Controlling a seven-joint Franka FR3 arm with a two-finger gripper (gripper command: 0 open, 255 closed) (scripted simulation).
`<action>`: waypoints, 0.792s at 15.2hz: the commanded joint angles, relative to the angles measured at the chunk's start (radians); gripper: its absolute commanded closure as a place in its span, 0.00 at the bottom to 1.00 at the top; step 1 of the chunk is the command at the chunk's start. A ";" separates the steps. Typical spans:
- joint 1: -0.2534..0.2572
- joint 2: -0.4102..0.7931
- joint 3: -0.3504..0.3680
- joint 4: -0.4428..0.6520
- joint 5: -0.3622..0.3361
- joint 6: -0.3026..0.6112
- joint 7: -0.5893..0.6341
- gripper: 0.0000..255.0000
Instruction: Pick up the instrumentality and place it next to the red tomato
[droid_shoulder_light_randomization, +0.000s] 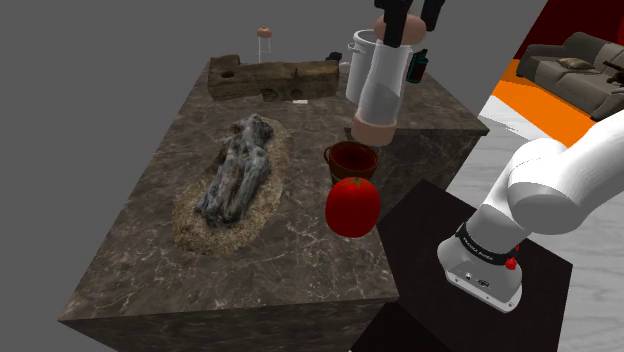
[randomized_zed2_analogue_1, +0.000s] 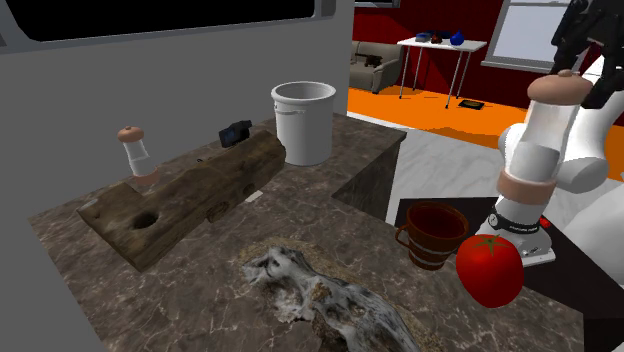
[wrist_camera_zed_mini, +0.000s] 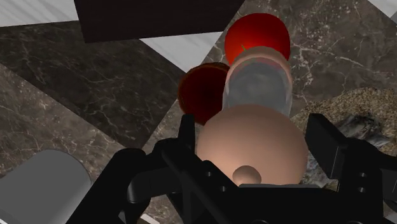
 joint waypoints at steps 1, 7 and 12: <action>0.011 0.002 0.039 0.020 0.021 -0.017 0.057 1.00; 0.033 0.049 0.175 0.115 0.068 -0.059 0.237 1.00; 0.044 0.022 0.192 0.044 0.090 -0.009 0.260 1.00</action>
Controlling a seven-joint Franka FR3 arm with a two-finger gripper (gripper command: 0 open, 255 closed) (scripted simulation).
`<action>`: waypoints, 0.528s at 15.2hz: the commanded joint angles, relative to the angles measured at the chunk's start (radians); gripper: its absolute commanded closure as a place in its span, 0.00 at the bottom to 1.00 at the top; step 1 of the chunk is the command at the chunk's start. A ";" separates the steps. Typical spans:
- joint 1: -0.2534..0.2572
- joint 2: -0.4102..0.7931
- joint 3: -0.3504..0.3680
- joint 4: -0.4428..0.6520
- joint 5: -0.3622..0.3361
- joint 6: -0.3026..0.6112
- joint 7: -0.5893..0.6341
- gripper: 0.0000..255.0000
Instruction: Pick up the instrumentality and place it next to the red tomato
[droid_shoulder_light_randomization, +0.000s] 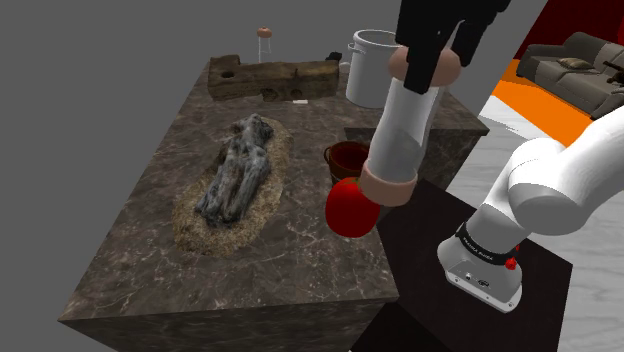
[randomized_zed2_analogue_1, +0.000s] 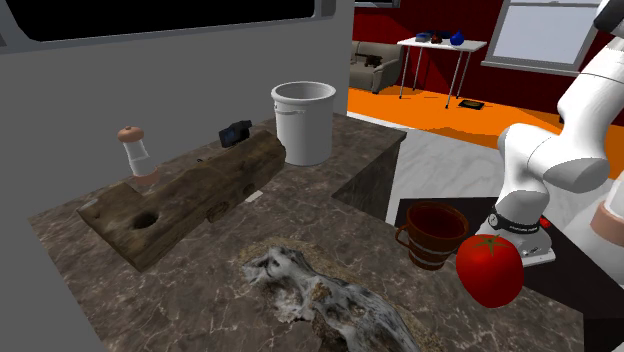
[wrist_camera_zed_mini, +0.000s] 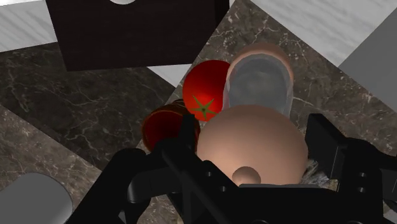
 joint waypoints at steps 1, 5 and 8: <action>0.004 -0.022 -0.006 -0.049 0.008 0.029 -0.007 1.00; 0.013 -0.057 -0.014 -0.135 0.021 0.084 -0.019 1.00; 0.019 -0.080 -0.018 -0.196 0.030 0.124 -0.026 1.00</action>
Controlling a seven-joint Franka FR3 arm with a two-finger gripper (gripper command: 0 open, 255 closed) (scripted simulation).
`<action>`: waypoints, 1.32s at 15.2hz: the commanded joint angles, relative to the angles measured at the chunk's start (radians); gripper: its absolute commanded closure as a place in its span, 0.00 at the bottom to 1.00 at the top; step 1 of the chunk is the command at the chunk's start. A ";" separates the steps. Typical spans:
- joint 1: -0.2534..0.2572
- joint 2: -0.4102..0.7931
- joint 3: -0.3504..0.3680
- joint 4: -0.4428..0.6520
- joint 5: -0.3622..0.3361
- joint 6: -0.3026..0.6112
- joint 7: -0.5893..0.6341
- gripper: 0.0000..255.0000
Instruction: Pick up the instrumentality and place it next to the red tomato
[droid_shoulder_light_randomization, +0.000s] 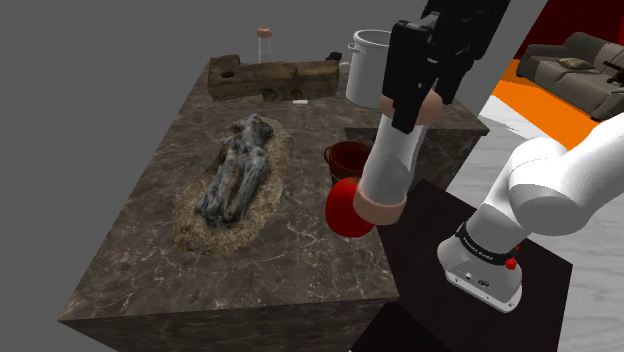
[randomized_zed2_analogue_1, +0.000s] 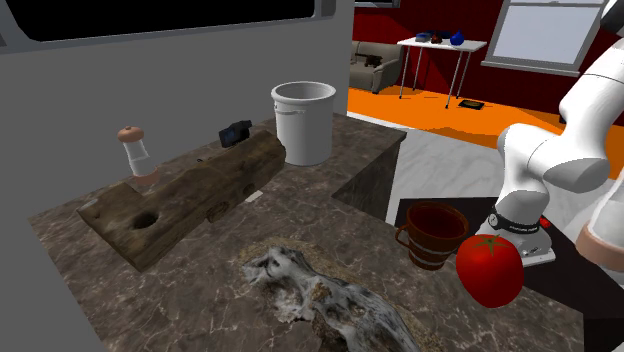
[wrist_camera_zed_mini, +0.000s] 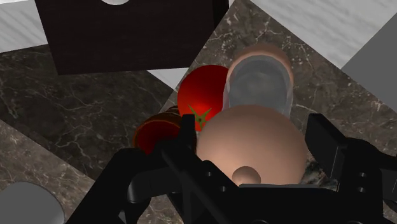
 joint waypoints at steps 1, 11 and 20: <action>0.003 -0.013 -0.001 -0.039 0.005 0.028 -0.004 1.00; 0.022 -0.069 0.001 -0.220 0.030 0.157 -0.019 1.00; 0.035 -0.099 0.016 -0.361 0.052 0.271 -0.026 1.00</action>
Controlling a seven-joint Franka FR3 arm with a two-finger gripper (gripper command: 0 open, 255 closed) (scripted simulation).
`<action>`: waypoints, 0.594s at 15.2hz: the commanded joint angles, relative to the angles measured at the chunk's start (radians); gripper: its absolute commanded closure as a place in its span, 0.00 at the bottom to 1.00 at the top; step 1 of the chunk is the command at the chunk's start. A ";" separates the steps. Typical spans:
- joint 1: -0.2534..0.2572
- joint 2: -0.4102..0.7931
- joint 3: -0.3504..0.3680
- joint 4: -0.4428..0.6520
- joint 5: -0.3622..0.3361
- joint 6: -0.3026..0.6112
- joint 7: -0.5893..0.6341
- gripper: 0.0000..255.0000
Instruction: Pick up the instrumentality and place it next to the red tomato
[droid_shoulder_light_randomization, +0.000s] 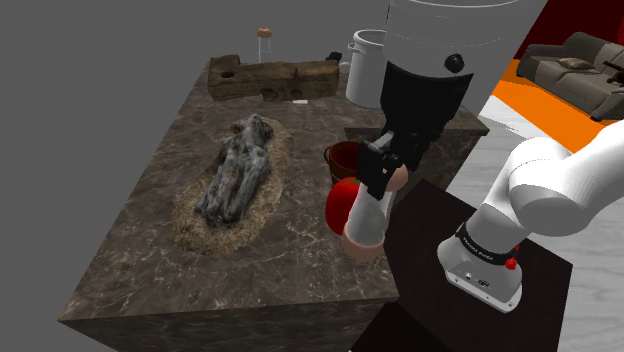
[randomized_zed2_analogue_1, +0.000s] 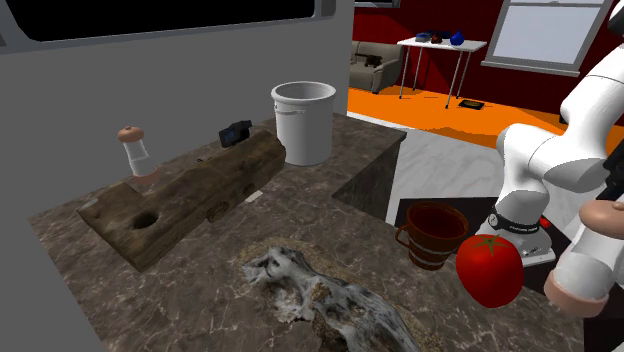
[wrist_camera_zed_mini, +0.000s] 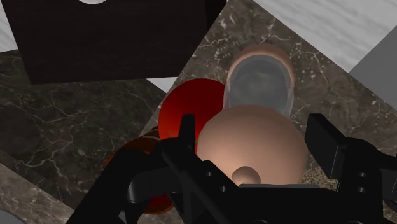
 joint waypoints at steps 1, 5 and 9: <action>0.004 -0.008 0.003 -0.033 0.006 0.026 -0.001 1.00; 0.009 -0.014 0.013 -0.090 0.015 0.078 -0.002 1.00; 0.013 -0.017 0.025 -0.144 0.024 0.130 -0.002 1.00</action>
